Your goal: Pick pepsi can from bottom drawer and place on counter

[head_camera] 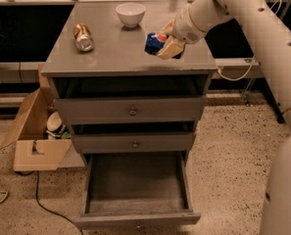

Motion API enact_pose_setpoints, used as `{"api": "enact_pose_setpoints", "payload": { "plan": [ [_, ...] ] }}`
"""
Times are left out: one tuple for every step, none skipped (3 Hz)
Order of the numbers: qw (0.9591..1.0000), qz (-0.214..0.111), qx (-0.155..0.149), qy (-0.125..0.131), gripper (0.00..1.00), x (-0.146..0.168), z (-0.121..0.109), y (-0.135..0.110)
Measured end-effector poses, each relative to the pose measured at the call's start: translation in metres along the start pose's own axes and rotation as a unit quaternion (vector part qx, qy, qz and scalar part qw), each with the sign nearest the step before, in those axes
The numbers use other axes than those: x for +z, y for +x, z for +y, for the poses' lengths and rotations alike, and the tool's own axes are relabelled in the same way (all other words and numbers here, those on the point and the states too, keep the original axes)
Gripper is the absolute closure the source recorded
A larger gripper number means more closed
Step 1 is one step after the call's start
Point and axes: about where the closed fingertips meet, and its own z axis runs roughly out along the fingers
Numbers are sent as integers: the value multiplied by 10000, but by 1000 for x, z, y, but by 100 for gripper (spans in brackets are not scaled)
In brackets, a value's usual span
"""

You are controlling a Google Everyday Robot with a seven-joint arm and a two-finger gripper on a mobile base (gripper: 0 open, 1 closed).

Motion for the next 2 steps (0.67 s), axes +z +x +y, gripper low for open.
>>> {"api": "enact_pose_setpoints", "payload": {
  "plan": [
    [9988, 35, 264, 403, 100, 3, -43, 3],
    [9953, 156, 722, 631, 97, 17, -82, 21]
  ]
}}
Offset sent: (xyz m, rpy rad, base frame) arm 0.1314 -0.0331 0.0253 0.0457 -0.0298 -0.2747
